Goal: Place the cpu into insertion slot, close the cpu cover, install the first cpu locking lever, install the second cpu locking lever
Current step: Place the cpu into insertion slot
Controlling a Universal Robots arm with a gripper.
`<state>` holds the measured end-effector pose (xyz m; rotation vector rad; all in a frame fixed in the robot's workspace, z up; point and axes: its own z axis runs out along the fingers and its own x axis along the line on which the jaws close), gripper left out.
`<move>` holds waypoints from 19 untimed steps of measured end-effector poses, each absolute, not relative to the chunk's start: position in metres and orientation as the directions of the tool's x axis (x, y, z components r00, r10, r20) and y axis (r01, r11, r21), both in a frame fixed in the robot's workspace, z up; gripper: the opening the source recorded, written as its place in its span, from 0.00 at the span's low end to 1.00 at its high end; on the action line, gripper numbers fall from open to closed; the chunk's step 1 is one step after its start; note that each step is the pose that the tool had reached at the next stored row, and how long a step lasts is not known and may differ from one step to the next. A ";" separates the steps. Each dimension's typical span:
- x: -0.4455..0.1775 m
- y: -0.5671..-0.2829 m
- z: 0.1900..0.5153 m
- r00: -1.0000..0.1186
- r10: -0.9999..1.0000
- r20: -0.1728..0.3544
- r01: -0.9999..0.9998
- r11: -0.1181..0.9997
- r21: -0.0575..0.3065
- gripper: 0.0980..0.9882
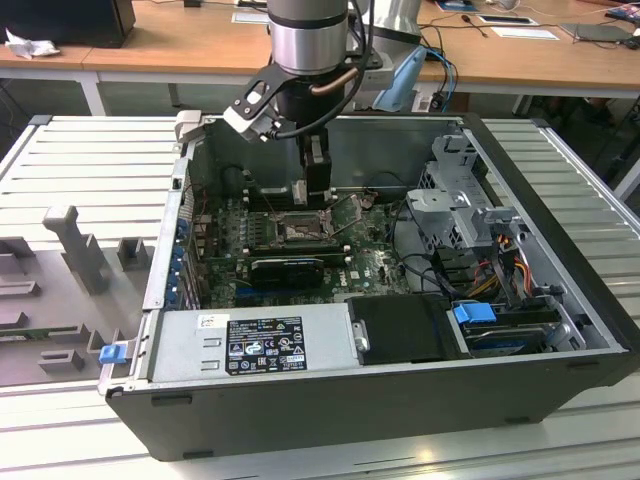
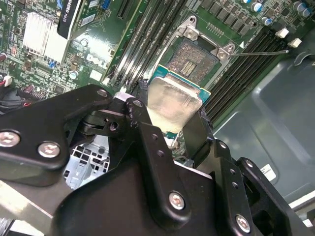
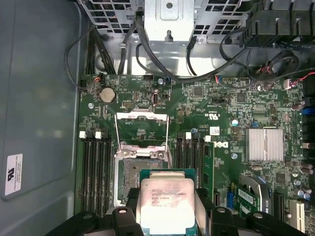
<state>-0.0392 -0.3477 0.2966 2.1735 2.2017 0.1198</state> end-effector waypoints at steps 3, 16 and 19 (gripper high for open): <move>-0.039 -0.348 0.293 -0.014 1.000 0.022 0.996 0.012 0.087 0.48; -0.041 -0.347 0.266 -0.014 1.000 0.023 0.996 0.012 0.087 0.48; -0.041 -0.347 0.265 -0.014 1.000 0.023 0.996 0.012 0.087 0.48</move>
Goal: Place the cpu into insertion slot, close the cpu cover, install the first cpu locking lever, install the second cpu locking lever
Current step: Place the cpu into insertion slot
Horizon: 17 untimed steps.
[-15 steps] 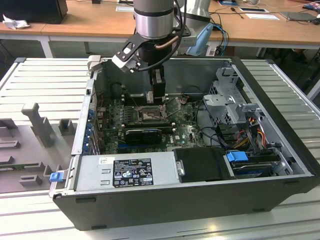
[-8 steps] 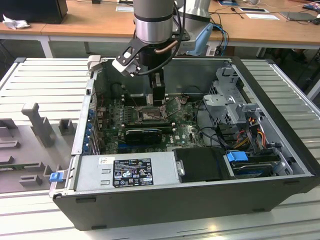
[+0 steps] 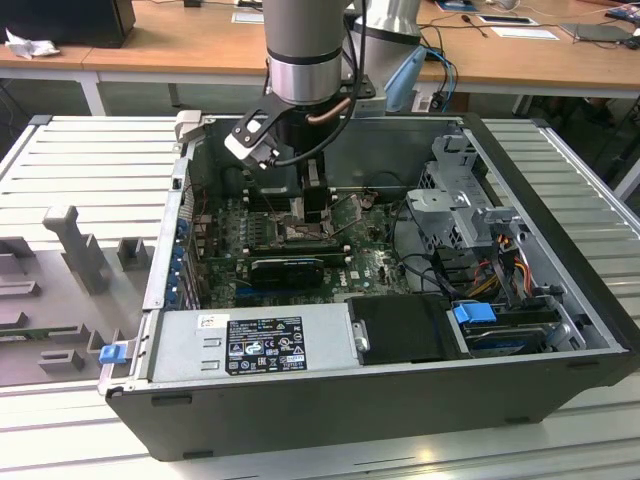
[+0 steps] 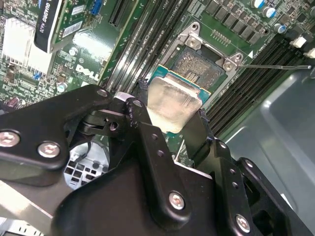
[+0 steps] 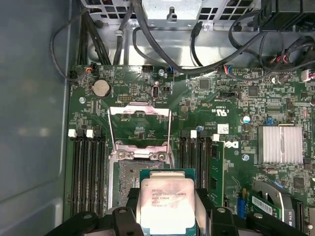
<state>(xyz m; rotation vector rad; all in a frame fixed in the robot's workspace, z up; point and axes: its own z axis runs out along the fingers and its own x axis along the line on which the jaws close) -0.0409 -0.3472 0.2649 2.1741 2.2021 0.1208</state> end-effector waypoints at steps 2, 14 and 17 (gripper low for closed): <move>-0.041 -0.347 0.264 -0.014 1.000 0.023 0.996 0.012 0.087 0.48; -0.041 -0.344 0.256 -0.014 1.000 0.023 0.996 0.012 0.087 0.48; -0.041 -0.342 0.253 -0.014 1.000 0.023 0.996 0.012 0.087 0.48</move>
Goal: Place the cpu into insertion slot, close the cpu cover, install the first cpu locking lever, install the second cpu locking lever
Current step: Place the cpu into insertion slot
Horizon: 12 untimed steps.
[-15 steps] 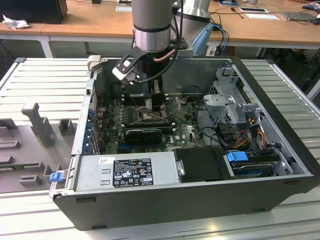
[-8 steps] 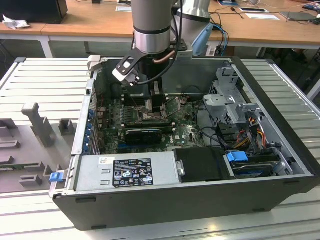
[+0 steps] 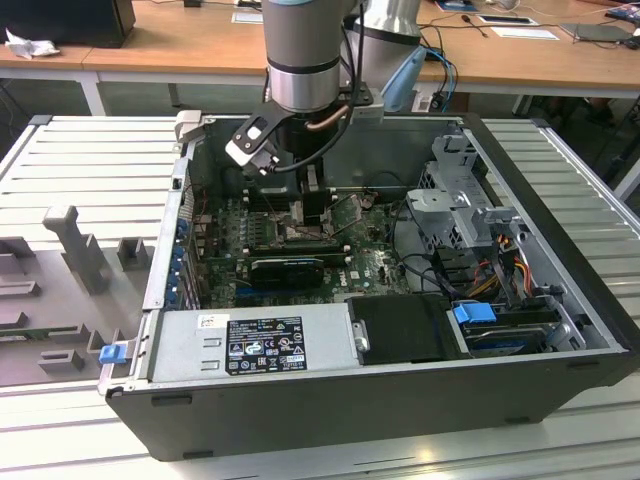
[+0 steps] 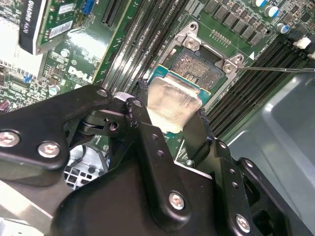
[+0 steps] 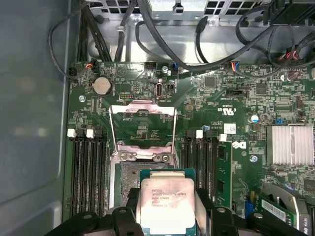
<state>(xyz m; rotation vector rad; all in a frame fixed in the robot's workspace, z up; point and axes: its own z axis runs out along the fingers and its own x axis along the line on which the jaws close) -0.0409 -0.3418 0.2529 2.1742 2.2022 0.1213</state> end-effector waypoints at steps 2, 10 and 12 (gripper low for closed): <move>-0.041 -0.338 0.249 -0.013 1.000 0.023 0.996 0.011 0.087 0.48; -0.046 -0.333 0.230 0.003 1.000 0.023 0.996 -0.005 0.087 0.48; -0.047 -0.331 0.225 0.003 1.000 0.023 0.996 -0.005 0.087 0.48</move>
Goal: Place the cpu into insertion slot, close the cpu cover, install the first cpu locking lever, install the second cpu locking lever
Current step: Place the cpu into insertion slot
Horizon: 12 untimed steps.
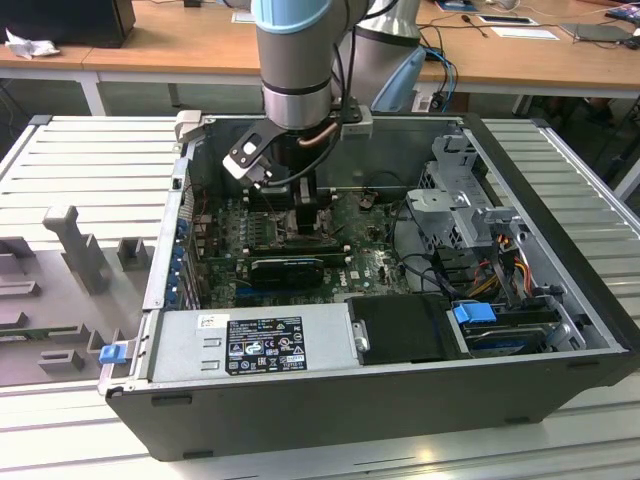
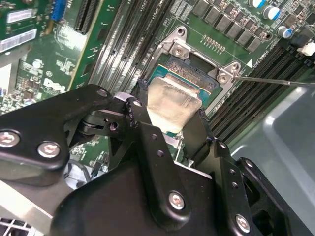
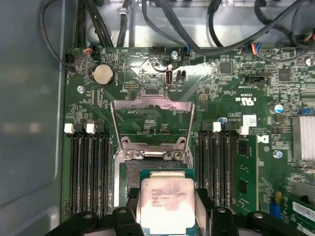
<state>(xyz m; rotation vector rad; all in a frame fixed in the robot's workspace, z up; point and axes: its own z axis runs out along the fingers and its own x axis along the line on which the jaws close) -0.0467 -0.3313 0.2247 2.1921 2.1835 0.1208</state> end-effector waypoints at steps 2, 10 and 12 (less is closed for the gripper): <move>-0.047 -0.329 0.221 0.003 1.000 0.023 0.996 -0.005 0.087 0.48; -0.047 -0.324 0.207 0.004 1.000 0.023 0.996 -0.006 0.087 0.48; -0.047 -0.323 0.206 0.004 1.000 0.023 0.996 -0.006 0.087 0.48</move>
